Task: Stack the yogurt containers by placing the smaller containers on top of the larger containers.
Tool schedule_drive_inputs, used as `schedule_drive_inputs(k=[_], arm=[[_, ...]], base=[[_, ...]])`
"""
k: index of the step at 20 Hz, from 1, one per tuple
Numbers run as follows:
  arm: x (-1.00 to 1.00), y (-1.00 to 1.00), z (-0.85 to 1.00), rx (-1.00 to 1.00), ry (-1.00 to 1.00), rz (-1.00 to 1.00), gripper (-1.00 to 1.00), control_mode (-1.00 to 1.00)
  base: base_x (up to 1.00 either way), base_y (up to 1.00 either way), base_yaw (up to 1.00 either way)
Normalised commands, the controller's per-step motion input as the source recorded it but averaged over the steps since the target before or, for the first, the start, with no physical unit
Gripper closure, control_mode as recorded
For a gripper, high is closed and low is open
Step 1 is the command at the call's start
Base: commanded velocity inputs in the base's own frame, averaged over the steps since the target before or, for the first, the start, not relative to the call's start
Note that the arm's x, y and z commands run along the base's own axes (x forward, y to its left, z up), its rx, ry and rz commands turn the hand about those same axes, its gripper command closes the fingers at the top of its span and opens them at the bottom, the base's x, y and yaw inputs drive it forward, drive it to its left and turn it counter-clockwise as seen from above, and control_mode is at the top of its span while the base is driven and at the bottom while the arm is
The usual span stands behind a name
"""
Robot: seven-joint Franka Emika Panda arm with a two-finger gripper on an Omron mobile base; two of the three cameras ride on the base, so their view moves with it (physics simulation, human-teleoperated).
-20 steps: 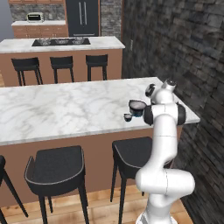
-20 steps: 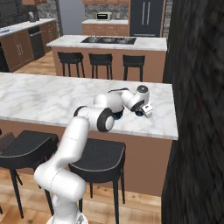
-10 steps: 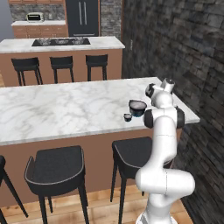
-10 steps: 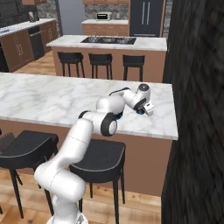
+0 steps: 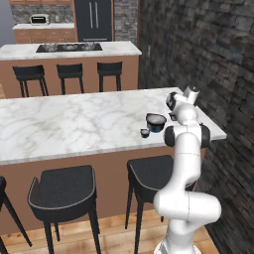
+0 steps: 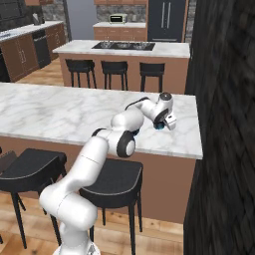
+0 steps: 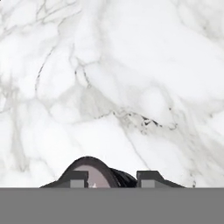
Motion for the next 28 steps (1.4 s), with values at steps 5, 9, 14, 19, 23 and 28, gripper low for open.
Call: schedule_drive_inputs(k=[5,9,14,19,23,28], arm=[[0.0,0.0,0.07,0.01,0.0,-0.01,1.0,-1.0],[0.0,0.0,0.11,0.03,0.0,-0.02,1.0,-1.0],[-0.04,0.0,0.31,0.08,-0.01,-0.01,1.0,-1.0],[-0.12,0.0,0.35,0.09,-0.06,0.0,1.0,-1.0],[-0.28,0.0,0.32,0.06,-0.08,0.0,1.0,-1.0],[-0.46,0.04,0.25,0.04,-0.11,0.03,1.0,-1.0]], base=[[0.0,0.0,0.0],[0.0,0.0,0.0],[0.0,0.0,0.0],[0.0,0.0,0.0],[0.0,0.0,0.0],[0.0,0.0,0.0]])
